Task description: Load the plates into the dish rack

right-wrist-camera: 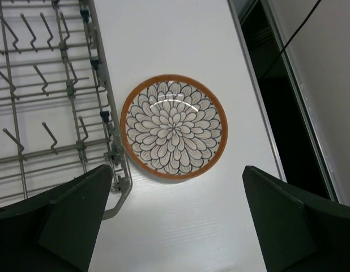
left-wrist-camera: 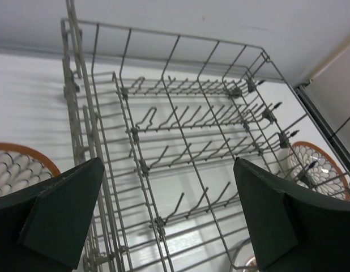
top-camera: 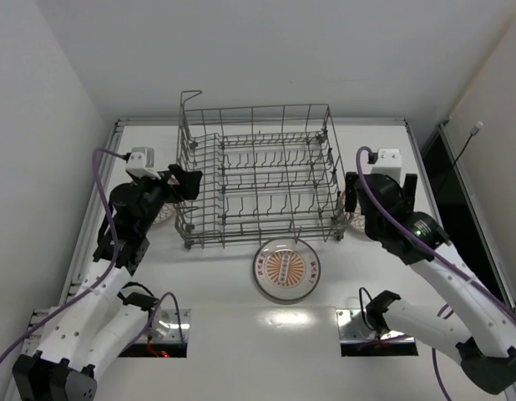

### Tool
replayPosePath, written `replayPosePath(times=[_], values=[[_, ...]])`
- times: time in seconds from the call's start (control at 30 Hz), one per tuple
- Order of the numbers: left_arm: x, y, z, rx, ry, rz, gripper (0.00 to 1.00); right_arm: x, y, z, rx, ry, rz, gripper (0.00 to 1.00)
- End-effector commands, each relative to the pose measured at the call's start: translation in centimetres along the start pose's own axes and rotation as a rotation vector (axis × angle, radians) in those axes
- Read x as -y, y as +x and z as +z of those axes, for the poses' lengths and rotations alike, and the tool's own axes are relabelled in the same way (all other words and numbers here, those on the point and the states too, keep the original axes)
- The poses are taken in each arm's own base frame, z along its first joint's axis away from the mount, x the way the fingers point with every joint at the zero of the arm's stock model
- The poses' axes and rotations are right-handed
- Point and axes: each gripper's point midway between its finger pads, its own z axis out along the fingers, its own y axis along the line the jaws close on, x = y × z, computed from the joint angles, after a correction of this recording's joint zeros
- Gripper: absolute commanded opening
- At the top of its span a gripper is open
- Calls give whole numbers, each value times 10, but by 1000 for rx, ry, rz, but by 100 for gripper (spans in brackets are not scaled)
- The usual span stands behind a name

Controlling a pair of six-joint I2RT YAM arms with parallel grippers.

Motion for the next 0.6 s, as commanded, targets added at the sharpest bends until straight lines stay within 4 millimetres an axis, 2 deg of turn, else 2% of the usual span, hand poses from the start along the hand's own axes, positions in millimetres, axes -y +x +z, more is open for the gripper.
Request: replayPosePath(times=[0.0, 0.03, 0.1, 0.23, 0.37, 0.53, 0.57], values=[[1, -39, -4, 118, -35, 95, 100, -18, -1, 6, -43, -49, -3, 99], [0, -30, 0, 84, -31, 95, 100, -21, 0, 5, -48, -67, -3, 99], [3, -31, 0, 70, -23, 96, 100, -28, -1, 3, -53, -112, 4, 99], [-13, -26, 3, 50, -107, 85, 100, -30, 0, 0, -59, -134, 15, 99], [-14, -24, 3, 41, -111, 85, 100, -14, 22, 9, -132, 9, 38, 99], [-14, -24, 3, 41, -111, 76, 100, -6, 44, 13, -221, 84, 305, 99], [-15, -24, 3, 44, -119, 76, 100, -7, 40, 15, -196, 70, 360, 99]])
